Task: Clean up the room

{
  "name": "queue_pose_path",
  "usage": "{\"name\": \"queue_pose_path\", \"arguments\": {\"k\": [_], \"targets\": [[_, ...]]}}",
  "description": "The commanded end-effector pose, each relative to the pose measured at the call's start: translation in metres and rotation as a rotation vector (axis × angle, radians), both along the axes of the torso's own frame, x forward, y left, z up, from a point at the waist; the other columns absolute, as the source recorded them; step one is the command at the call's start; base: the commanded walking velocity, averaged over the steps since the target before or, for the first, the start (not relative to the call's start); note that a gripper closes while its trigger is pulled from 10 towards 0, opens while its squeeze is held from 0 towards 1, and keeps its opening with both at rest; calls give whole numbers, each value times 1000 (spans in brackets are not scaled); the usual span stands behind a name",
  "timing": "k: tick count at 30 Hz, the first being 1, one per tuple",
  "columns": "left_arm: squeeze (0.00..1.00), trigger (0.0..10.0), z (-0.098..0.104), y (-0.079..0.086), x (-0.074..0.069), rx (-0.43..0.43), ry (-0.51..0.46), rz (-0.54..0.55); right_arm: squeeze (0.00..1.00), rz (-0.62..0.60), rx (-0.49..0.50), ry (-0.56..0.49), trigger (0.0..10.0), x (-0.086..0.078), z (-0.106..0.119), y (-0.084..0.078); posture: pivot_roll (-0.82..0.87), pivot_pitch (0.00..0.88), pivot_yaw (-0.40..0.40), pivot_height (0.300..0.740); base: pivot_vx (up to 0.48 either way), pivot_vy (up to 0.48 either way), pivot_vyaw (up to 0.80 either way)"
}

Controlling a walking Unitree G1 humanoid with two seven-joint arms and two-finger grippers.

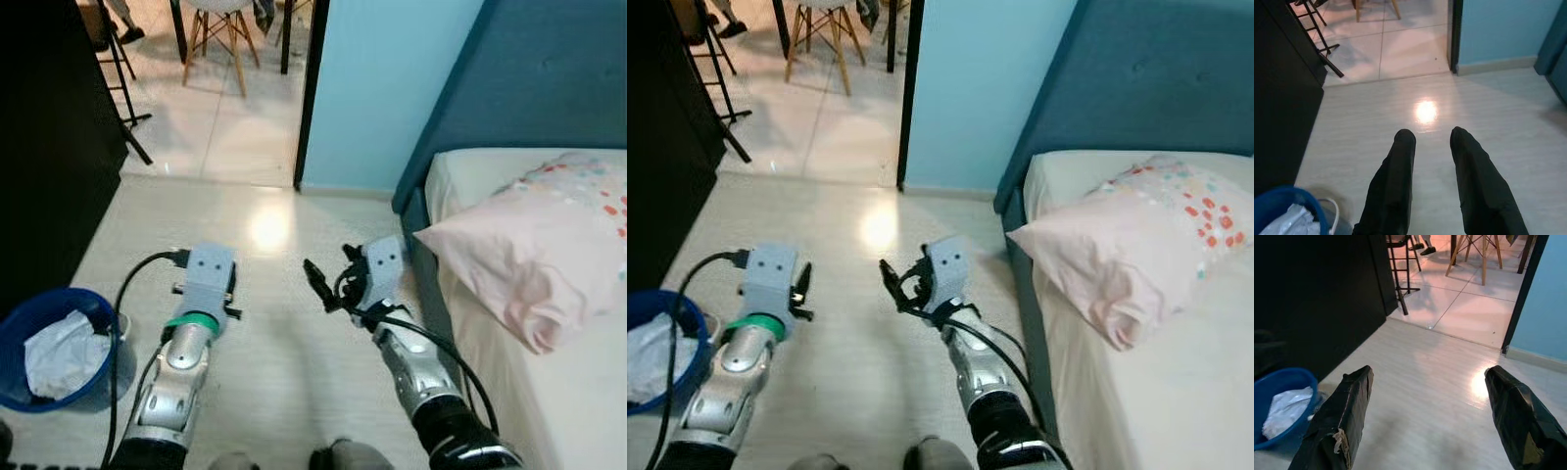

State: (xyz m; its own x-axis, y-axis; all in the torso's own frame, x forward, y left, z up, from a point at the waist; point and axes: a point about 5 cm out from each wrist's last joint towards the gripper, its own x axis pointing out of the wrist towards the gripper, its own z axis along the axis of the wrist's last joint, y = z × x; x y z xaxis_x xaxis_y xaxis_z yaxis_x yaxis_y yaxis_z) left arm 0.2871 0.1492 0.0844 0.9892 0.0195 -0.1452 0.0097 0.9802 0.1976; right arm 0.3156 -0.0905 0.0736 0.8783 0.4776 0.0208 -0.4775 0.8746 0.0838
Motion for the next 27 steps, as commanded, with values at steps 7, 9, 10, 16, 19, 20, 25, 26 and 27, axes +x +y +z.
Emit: {"name": "queue_pose_path", "arguments": {"k": [7, 9, 10, 16, 19, 20, 25, 26, 27], "targets": [[0, 10000, -3, -9, 0, 37, -6, -45, 0, -60, -19, 32, 10000, 2, -6, -13, 37, 41, -24, 740, 480, 0, 0], [0, 10000, -3, -9, 0, 73, -13, -67, 0, -70, -23, 34, 10000, 2, -7, -14, 37, 32, -20, 740, 480, 0, 0], [0, 10000, -4, -10, 0, 98, -17, -83, 0, -77, -26, 34, 10000, 2, -7, -16, 38, 31, -19, 740, 480, 0, 0], [0, 10000, -5, -11, -2, 278, -54, -250, 0, -149, -39, 39, 10000, 1, -13, -26, 40, 0, 60, 740, 480, 0, 0], [0, 10000, -3, -9, 1, 305, -60, -307, 0, -187, -25, 37, 10000, 0, -14, -28, 30, 0, 86, 740, 480, 0, 0], [0, 10000, -1, -9, 3, 308, -65, -321, 0, -205, -18, 37, 10000, 0, -14, -29, 27, 0, 90, 740, 480, 0, 0], [0, 10000, 9, -12, 20, 286, -94, -341, 0, -254, -29, 16, 10000, -3, -14, -36, -14, 0, 116, 740, 480, 0, 0], [0, 10000, 12, -15, 24, 273, -103, -343, 0, -261, -47, 6, 10000, -3, -14, -39, -18, 0, 116, 740, 480, 0, 0], [0, 10000, 13, -18, 26, 265, -112, -349, 0, -269, -62, -3, 10000, -4, -14, -44, -33, 0, 111, 740, 480, 0, 0]]}}
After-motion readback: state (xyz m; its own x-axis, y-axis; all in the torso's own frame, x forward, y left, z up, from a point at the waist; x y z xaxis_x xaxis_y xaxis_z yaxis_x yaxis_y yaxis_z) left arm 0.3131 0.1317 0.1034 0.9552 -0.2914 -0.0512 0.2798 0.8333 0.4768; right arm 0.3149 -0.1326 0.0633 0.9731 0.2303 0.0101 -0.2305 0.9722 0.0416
